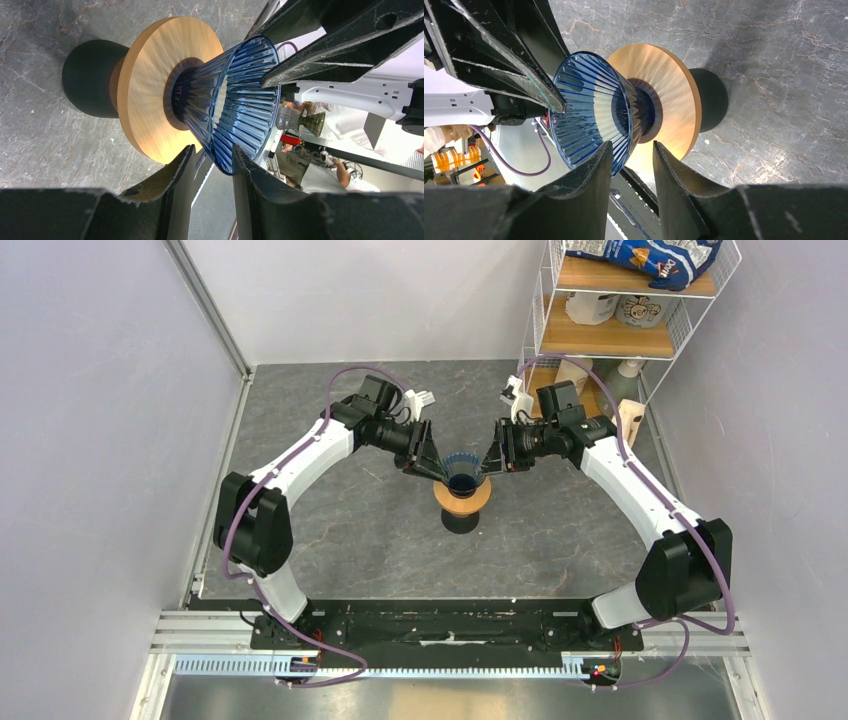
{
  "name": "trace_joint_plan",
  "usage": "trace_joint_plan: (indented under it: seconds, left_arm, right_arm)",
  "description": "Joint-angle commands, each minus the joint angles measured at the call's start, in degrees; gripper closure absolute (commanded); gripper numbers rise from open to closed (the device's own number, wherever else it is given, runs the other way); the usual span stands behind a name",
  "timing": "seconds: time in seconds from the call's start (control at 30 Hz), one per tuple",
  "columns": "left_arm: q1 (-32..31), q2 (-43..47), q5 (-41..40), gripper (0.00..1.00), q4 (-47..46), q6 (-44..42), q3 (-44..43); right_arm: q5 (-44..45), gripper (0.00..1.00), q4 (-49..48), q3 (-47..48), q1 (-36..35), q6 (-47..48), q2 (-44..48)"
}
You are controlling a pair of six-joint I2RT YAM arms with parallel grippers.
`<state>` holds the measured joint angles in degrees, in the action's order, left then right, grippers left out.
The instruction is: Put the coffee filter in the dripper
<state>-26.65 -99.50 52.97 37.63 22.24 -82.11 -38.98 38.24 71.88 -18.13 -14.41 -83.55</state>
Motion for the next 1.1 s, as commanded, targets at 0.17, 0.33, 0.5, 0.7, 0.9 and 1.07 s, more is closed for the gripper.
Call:
trace_joint_plan:
  seconds: [0.17, 0.33, 0.5, 0.7, 0.9, 1.07]
  left_arm:
    - [-1.68, 1.77, 0.39, 0.61, -0.18, -2.18, -0.35]
    - [-1.82, 1.32, 0.03, 0.61, -0.18, -2.31, 0.42]
    - [-1.85, 0.63, 0.35, 0.62, -0.19, -1.82, 0.28]
    - [-1.82, -0.03, 1.71, 0.67, -0.63, -0.32, 0.46]
    - [-1.73, -1.01, 3.28, 0.69, -0.98, 0.55, 0.72]
    - [-1.65, -1.7, 4.67, 0.71, -0.98, 1.39, 0.59]
  right_arm:
    - [-0.22, 0.63, -0.18, -1.34, 0.11, 1.14, 1.08]
    - [0.74, 0.64, -0.42, -1.91, 0.1, 1.58, 0.85]
    - [0.84, 0.66, -0.45, -1.75, 0.11, 1.53, 0.18]
    - [0.14, 0.68, -0.34, -0.72, 0.15, 0.33, -0.71]
    - [-0.12, 0.69, 0.65, 0.73, 0.12, -0.28, -1.7]
    - [-0.82, 0.7, 1.48, 2.11, 0.17, -1.41, -2.92]
